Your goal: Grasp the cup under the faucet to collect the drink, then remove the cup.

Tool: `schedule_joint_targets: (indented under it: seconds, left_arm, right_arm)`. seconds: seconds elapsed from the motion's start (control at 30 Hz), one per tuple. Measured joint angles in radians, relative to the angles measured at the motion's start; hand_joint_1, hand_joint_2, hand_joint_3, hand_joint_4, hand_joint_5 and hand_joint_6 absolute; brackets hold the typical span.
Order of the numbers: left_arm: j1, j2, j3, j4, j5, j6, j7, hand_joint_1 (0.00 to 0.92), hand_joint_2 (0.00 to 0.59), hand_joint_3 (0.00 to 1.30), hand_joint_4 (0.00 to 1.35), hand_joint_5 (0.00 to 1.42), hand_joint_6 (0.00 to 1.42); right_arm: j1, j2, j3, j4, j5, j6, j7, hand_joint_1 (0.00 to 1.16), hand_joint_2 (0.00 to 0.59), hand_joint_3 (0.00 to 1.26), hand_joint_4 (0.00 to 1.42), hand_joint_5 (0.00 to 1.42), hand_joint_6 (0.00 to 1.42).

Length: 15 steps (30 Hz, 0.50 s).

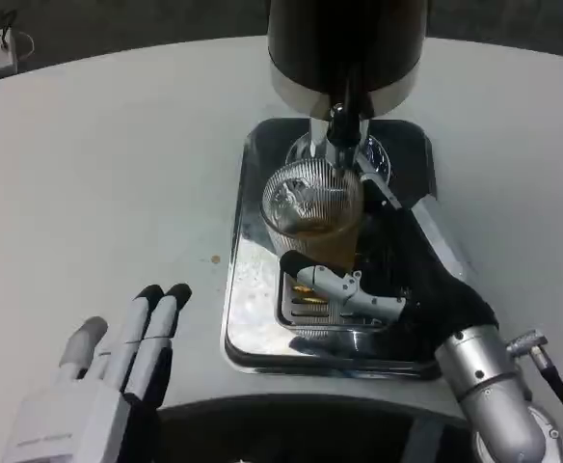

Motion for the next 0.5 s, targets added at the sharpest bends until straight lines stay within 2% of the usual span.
schedule_joint_targets:
  seconds: [0.5]
  left_arm:
    - [-0.002,-0.009,0.017,-0.003,0.001,0.01,-0.01,0.0,0.13,0.08,0.0,0.17,0.03]
  right_arm:
    - [-0.044,0.014,0.013,0.049,-0.004,0.019,-0.03,0.77,0.159,0.19,0.27,0.3,0.34]
